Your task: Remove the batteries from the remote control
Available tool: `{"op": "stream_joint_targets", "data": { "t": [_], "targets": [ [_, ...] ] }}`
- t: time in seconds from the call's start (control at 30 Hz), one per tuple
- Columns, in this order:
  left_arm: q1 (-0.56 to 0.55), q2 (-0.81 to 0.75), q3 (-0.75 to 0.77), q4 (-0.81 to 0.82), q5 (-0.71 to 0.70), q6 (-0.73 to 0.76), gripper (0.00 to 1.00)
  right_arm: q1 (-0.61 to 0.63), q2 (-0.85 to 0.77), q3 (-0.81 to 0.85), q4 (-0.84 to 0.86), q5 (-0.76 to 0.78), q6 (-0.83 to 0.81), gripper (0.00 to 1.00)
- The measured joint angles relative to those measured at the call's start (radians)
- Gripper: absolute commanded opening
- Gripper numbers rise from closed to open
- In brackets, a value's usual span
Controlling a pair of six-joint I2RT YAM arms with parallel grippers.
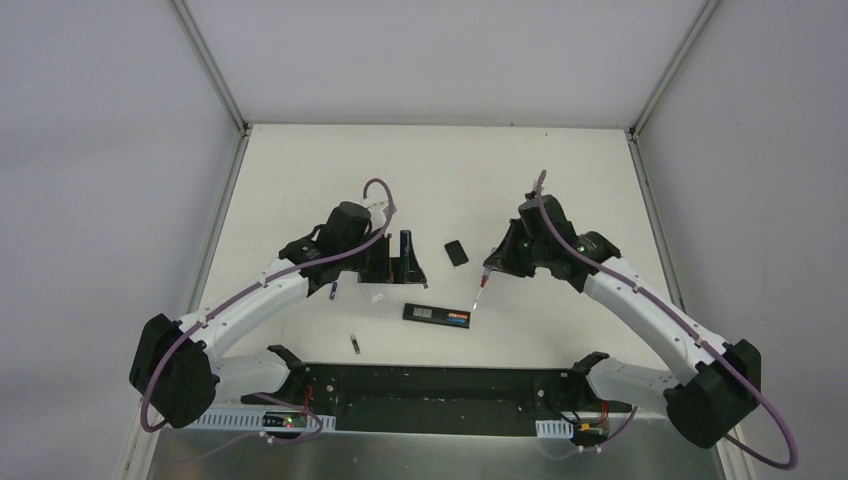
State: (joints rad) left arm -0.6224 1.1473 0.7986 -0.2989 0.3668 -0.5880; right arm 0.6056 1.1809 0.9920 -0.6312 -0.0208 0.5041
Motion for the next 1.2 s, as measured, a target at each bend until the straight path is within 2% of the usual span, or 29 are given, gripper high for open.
{"op": "stream_joint_targets", "data": {
  "t": [0.13, 0.2, 0.3, 0.4, 0.67, 1.2],
  "targets": [
    [-0.034, 0.035, 0.001, 0.068, 0.055, -0.005, 0.9, 0.001, -0.086, -0.119, 0.112, -0.034, 0.17, 0.0],
    [-0.084, 0.065, 0.012, 0.1, 0.087, -0.005, 0.84, 0.005, -0.089, -0.168, 0.145, -0.041, 0.242, 0.0],
    [-0.143, 0.12, 0.037, 0.146, 0.132, -0.006, 0.82, 0.015, -0.091, -0.21, 0.177, -0.041, 0.317, 0.0],
    [-0.178, 0.17, 0.052, 0.19, 0.164, -0.007, 0.7, 0.02, -0.104, -0.219, 0.196, -0.04, 0.369, 0.0],
    [-0.203, 0.282, 0.084, 0.274, 0.233, -0.023, 0.46, 0.021, -0.123, -0.219, 0.228, -0.046, 0.423, 0.0],
    [-0.21, 0.358, 0.129, 0.328, 0.329, -0.023, 0.07, 0.021, -0.122, -0.218, 0.239, -0.09, 0.43, 0.0]
  ]
}}
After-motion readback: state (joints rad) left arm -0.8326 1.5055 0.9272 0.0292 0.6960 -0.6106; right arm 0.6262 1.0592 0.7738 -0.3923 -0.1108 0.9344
